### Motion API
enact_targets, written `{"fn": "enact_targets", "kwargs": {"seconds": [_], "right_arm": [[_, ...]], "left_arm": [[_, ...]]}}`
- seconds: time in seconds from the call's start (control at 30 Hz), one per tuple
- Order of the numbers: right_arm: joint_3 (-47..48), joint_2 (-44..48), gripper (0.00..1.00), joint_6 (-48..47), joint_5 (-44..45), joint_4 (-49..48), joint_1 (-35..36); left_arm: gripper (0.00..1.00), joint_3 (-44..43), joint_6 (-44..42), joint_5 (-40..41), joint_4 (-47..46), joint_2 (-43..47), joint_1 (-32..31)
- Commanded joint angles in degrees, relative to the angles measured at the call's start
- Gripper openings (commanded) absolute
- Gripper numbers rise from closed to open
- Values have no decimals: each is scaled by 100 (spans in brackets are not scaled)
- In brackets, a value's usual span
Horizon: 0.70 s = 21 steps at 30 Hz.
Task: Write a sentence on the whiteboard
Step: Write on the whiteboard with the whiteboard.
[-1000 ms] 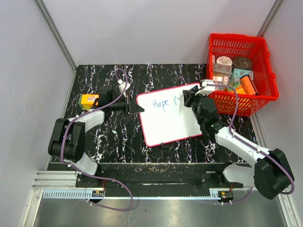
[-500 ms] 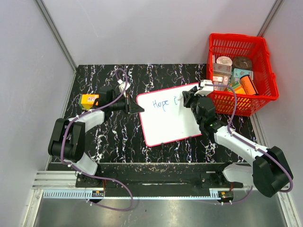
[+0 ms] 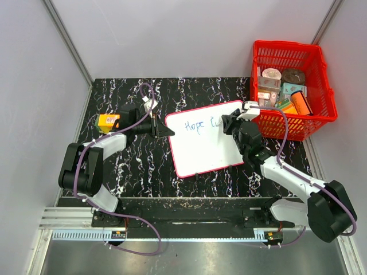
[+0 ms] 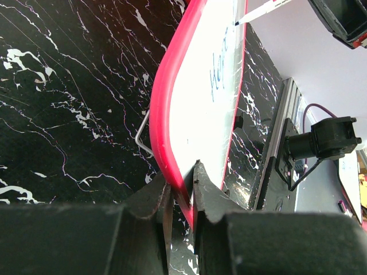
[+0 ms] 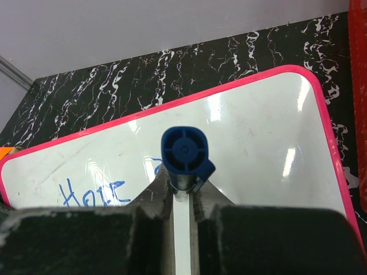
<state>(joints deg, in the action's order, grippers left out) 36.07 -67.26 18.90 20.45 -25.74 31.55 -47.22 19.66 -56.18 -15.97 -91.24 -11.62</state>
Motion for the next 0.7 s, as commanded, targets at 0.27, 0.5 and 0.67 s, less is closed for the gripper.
{"fn": "enact_targets", "kwargs": {"seconds": [0.27, 0.5, 0.67], "right_arm": [[57, 336, 0, 71, 126, -19, -26], [374, 250, 0, -96, 153, -107, -26], [576, 56, 0, -158, 188, -124, -26]], "left_arm": [[0, 46, -894, 740, -73, -148, -7], [0, 38, -903, 758, -56, -166, -16], [0, 38, -911, 767, -56, -166, -25]]}}
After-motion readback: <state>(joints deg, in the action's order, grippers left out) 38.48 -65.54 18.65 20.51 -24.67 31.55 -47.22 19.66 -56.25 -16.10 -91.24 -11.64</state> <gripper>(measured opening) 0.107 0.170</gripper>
